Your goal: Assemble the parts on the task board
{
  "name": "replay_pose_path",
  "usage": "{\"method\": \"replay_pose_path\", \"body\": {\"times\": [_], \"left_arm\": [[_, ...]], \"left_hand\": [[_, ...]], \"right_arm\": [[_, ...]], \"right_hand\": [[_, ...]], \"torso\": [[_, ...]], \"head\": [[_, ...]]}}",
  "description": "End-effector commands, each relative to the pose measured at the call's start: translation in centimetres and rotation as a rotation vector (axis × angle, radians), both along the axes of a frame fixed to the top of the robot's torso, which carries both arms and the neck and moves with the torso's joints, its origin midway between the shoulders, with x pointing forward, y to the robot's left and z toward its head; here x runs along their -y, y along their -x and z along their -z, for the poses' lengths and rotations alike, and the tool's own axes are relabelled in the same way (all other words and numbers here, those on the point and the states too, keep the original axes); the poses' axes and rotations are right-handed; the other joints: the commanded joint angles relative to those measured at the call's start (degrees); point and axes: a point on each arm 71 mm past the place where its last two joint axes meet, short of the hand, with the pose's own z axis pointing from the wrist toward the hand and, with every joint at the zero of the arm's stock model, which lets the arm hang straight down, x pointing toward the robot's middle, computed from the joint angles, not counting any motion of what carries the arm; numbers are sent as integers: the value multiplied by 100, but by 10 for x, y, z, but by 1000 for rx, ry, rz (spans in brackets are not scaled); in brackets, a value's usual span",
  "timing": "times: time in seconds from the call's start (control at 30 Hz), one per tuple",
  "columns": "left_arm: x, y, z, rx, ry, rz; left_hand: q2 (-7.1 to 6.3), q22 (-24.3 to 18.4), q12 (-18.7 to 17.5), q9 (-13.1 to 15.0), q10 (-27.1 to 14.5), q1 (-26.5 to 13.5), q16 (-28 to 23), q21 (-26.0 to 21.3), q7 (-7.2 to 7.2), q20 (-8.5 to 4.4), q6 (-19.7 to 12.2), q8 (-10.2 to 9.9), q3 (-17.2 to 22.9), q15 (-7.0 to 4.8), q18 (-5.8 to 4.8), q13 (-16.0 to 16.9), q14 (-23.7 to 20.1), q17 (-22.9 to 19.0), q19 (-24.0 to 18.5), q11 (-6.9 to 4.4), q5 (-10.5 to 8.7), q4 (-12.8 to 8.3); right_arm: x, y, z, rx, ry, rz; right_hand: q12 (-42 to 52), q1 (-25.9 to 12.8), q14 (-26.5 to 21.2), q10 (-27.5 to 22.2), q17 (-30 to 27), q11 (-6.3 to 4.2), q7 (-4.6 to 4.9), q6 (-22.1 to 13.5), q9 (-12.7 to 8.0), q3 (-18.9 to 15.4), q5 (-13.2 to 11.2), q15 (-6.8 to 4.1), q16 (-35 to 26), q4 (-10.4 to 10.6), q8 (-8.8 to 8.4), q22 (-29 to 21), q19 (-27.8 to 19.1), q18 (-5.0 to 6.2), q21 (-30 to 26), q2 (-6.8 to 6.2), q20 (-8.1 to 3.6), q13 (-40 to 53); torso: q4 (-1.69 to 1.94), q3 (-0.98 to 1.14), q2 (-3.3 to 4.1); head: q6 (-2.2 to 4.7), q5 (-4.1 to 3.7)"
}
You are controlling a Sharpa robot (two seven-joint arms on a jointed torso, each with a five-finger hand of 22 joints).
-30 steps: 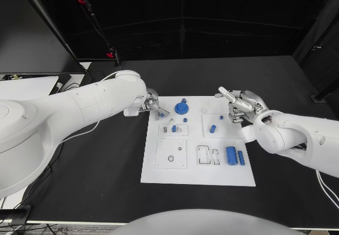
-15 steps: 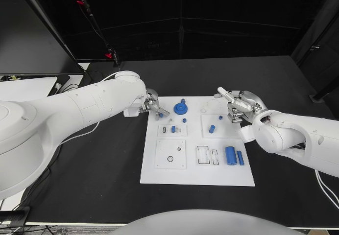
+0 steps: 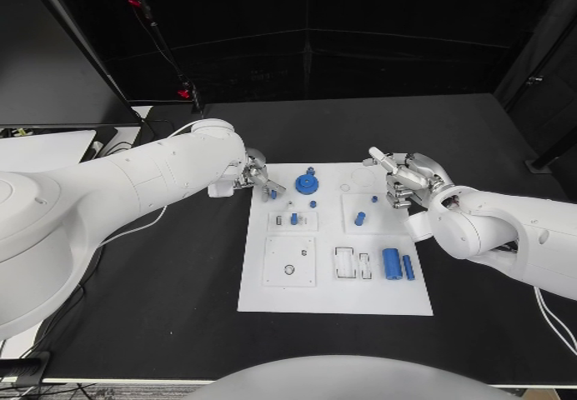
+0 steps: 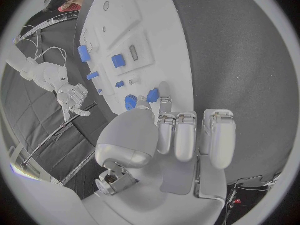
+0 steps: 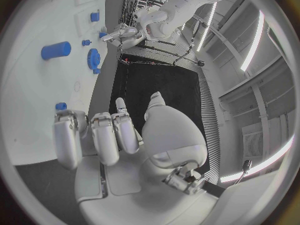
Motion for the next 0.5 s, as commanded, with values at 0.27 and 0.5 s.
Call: {"method": "replay_pose_path", "body": {"times": [0.27,0.5], "left_arm": [[3,0,-2,10,24,9],[4,0,-2,10,30,17]], "left_hand": [[93,1509,-31,45,597,163,5,18,8,31,-75,-27,1,-8,-81,1475,622,1510,598,-25,53,8],[91,1509,-31,136,597,472,5,18,-1,35,-124,-7,46,-9,-81,1475,622,1510,598,-32,119,-11]], "right_arm": [[-1,0,-1,5,-1,-3],[-1,0,-1,5,-1,-2]], "right_hand": [[-18,2,596,-43,1507,0,392,-43,-6,-31,5,31,14,-11,23,1295,75,34,-37,-10,35,845],[-18,2,596,-43,1507,0,392,-43,-6,-31,5,31,14,-11,23,1295,75,34,-37,-10,35,845]], "torso": [[2,5,1],[4,3,0]], "head": [[0,-14],[-11,-44]]}}
